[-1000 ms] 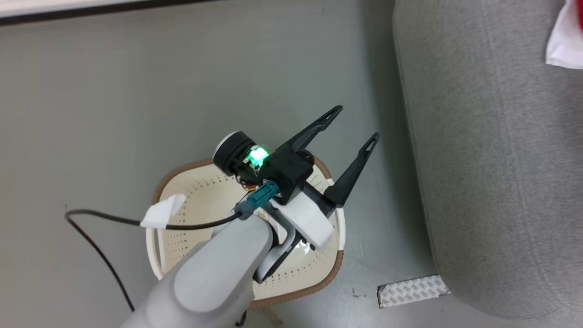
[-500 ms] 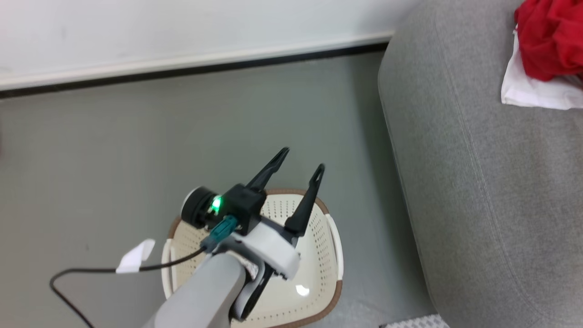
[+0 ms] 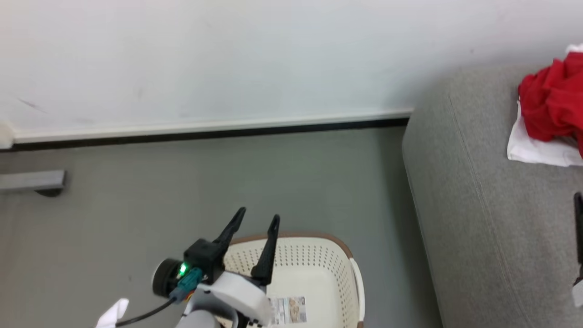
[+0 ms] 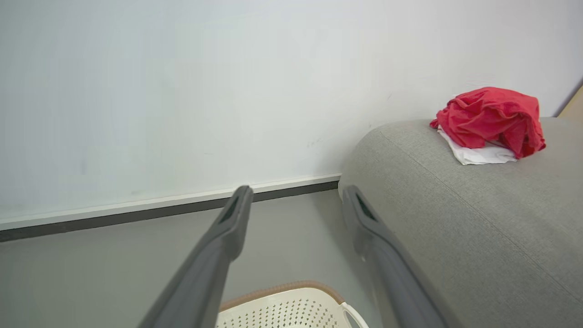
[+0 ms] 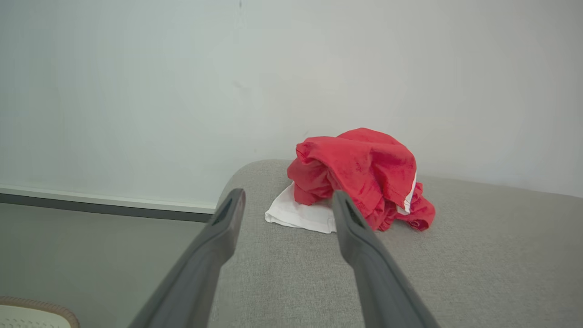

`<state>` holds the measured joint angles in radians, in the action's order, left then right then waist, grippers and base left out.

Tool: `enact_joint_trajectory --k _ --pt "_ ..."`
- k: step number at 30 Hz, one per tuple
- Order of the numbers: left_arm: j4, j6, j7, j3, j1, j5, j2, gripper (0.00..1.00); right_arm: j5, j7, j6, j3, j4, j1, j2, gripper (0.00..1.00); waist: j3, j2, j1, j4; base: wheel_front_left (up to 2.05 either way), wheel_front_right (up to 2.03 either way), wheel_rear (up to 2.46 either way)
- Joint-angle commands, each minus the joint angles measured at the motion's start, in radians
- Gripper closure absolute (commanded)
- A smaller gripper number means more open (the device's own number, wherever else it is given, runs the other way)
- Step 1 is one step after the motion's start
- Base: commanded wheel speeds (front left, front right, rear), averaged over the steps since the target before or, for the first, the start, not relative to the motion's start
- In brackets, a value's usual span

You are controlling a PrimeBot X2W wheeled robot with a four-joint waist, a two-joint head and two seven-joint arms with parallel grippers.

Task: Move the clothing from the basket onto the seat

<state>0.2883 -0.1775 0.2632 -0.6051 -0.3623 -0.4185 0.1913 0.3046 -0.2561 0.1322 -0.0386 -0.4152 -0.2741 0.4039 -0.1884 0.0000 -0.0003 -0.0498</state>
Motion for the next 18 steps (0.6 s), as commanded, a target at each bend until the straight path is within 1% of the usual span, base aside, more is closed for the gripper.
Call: enact_joint_trajectory --k 1,10,12,18 --pt "-0.008 -0.009 0.001 0.018 0.042 -0.009 0.003 0.00 -0.011 0.005 -0.003 -0.005 0.029 0.046 -0.019 0.00 0.058 0.0000 0.0003 0.038 0.00 0.00 0.00" --pt "-0.015 -0.041 0.001 0.106 0.165 0.021 0.010 0.00 -0.043 0.001 -0.003 -0.027 0.115 0.186 -0.109 0.00 0.155 0.0000 0.0003 0.087 0.00 0.00 0.00" --pt "-0.015 -0.040 0.001 0.118 0.180 0.021 0.009 0.00 -0.045 0.000 -0.003 -0.025 0.120 0.204 -0.119 0.00 0.167 0.0000 0.0003 0.093 0.00 0.00 0.00" --pt "-0.037 -0.027 0.001 0.205 0.268 0.032 -0.002 0.00 -0.066 -0.006 -0.003 -0.029 0.151 0.296 -0.178 0.00 0.208 0.0000 0.0003 0.118 0.00 0.00 0.00"
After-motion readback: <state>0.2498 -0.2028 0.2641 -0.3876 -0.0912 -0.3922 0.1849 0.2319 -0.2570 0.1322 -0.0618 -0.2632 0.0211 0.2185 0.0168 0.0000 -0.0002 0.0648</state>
